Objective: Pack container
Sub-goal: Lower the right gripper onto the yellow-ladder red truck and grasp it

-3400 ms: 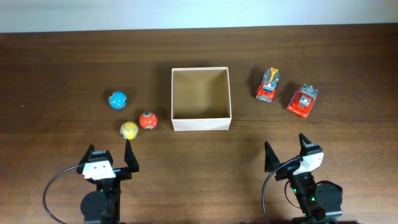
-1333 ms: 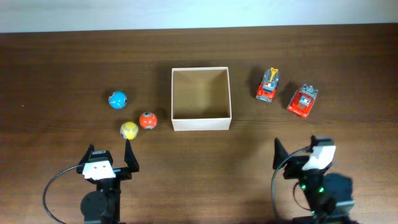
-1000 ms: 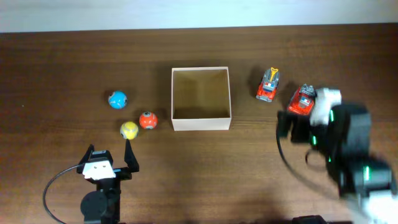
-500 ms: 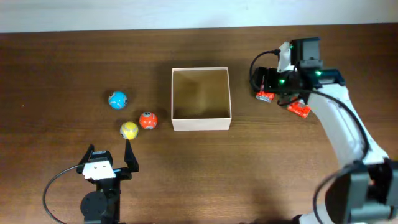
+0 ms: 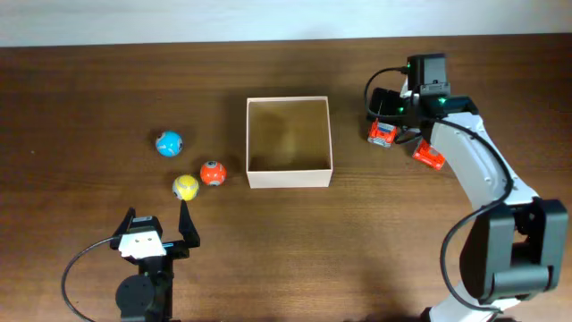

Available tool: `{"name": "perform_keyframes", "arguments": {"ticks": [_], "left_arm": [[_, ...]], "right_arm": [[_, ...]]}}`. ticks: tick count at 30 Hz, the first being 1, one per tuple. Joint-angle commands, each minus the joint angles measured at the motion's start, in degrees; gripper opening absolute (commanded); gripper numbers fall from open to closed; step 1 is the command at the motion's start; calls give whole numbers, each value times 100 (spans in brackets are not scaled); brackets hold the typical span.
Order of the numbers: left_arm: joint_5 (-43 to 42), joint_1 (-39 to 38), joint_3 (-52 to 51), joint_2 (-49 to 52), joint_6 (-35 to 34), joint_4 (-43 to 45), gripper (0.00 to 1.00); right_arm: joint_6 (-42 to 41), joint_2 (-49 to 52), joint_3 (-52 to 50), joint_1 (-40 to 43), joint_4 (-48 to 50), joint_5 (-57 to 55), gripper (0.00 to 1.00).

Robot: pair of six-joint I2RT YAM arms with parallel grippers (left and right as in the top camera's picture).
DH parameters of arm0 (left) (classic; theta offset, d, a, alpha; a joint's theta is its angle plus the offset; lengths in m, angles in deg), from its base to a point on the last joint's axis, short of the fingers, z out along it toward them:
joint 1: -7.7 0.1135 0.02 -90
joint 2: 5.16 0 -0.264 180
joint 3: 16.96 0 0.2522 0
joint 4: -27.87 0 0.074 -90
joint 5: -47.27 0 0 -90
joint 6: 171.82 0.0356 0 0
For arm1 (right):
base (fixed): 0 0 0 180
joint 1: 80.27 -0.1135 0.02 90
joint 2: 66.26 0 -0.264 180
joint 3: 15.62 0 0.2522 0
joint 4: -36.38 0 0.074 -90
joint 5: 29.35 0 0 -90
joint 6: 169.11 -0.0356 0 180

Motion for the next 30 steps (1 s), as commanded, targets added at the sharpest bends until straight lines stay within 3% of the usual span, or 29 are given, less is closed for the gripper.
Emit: {"name": "perform_keyframes", "arguments": {"ticks": [1,13,20,24,30], "left_arm": [[-66,15,-20,-44,92,-7,99],[-66,15,-20,-44,92,-7,99],[-66,15,-20,-44,92,-7,99],[-66,15,-20,-44,92,-7,99],[-66,15,-20,-44,92,-7,99]], "right_arm": [[-63,295,118,-37,168,-225,100],[-363,1023,116,-37,409,-457,100],[-584,1316,116,-37,426,-702,94],[-595,1473,116,-37,450,-693,90],[-581,1506,116,-37,457,-697,75]]}}
